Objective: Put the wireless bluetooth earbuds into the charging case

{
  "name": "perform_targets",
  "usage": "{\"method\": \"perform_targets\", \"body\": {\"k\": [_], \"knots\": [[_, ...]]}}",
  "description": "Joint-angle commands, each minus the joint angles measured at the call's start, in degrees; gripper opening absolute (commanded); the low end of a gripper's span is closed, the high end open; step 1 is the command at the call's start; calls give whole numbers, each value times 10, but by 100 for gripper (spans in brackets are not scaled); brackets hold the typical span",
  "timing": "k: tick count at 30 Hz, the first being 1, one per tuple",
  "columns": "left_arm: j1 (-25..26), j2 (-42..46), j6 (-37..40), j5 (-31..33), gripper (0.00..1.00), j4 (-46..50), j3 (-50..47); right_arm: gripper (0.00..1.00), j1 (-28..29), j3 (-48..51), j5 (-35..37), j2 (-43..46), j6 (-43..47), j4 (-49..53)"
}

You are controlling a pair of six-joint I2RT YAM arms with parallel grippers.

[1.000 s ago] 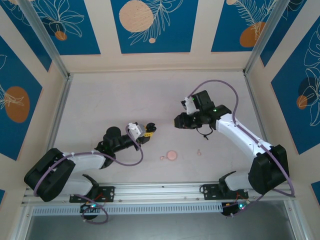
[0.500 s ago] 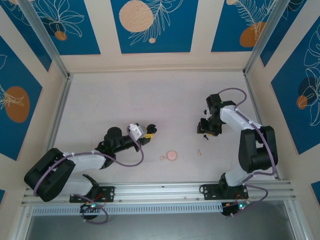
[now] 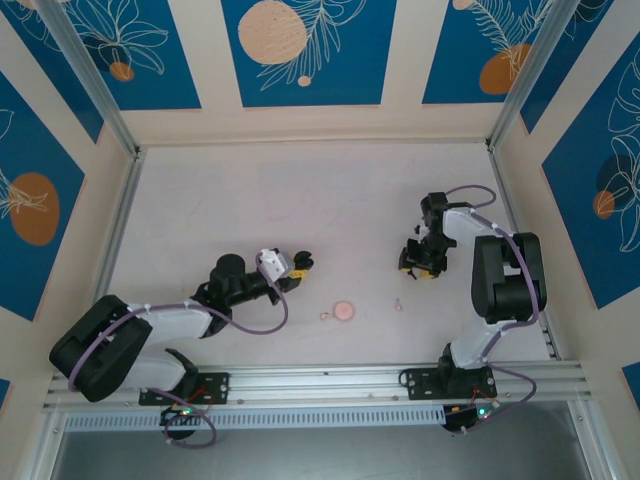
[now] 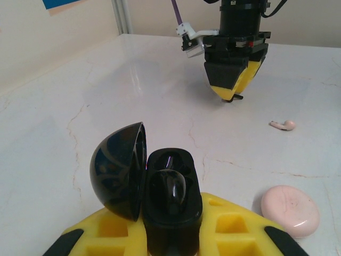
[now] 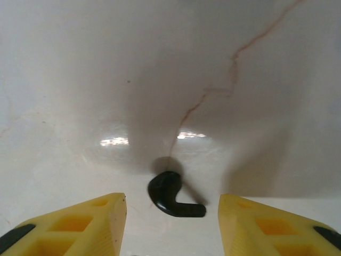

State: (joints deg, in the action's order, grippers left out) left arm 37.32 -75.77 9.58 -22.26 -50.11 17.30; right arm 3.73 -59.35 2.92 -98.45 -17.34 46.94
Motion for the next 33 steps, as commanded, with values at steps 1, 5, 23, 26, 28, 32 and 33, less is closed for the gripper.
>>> {"method": "perform_targets", "body": {"k": [1,5,23,26,28,32,33], "knots": [[8,-6,6,-7,8,-16,12,45,1,-1,-43,-12,-1,4],[7,-5,7,-6,8,-15,13,42,11,4,-53,-1,-5,11],[8,10,10,2,8,-3,6,41,6,-63,33,-10,5,81],[8,11,11,3,8,0,6,40,4,-66,18,-18,4,71],[8,11,11,3,8,-1,5,40,4,-70,8,-23,4,65],[8,11,11,4,8,-1,6,39,4,-75,1,-38,5,61],[8,11,11,4,8,-1,5,39,4,-75,1,-41,6,61]]}}
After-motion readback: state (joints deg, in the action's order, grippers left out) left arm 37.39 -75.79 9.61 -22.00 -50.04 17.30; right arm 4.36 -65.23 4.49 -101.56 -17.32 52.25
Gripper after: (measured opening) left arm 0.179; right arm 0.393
